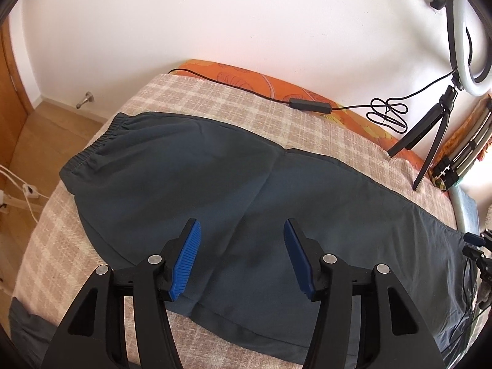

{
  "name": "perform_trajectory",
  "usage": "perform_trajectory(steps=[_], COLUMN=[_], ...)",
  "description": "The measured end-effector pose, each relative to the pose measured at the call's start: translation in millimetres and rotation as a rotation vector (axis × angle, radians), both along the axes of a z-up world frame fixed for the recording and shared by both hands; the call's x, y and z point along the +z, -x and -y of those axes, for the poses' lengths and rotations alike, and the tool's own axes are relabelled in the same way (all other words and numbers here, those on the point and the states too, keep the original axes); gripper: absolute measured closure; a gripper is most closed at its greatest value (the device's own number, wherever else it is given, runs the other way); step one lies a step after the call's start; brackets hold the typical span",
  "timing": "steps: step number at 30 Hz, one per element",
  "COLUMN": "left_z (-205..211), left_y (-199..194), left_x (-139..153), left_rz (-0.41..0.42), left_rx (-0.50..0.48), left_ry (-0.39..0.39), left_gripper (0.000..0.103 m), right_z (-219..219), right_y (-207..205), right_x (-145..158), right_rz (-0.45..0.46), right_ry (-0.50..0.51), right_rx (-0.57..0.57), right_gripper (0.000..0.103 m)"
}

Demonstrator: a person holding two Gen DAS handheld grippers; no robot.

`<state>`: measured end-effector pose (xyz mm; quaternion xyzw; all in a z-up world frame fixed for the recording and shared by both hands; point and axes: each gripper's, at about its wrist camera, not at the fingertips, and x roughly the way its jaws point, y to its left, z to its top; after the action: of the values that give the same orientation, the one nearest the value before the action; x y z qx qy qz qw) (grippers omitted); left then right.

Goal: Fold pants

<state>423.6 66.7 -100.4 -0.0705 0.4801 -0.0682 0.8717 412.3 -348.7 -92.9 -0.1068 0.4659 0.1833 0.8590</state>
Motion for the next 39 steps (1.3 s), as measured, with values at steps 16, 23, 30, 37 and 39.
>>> perform_trajectory(steps=[16,23,30,37,39], left_z=[0.6,1.8,0.4,4.8,10.8], left_y=[-12.2,-12.5,-16.9,-32.1,-36.3], left_x=[-22.9,-26.0,-2.6,6.6,0.8], left_rz=[-0.032,-0.038,-0.019,-0.038,-0.078], left_rx=[0.011,0.023,0.060,0.115,0.120], left_ry=[-0.022,-0.005,0.071,0.199,0.220], left_gripper=[0.048,0.047,0.039,0.034,0.034], right_z=[67.2,44.2,13.9,-19.8,-26.3], right_y=[-33.6,9.1,91.3,159.2,170.6], right_x=[-53.3,-29.8,19.0,3.7,-4.2], right_rz=[-0.139,-0.050,0.062,-0.009,-0.028], right_ry=[-0.012,0.014,-0.080,-0.085,-0.074], right_rx=[-0.011,-0.015,-0.001,0.090,0.104], right_gripper=[0.071,0.101,0.101,0.101,0.101])
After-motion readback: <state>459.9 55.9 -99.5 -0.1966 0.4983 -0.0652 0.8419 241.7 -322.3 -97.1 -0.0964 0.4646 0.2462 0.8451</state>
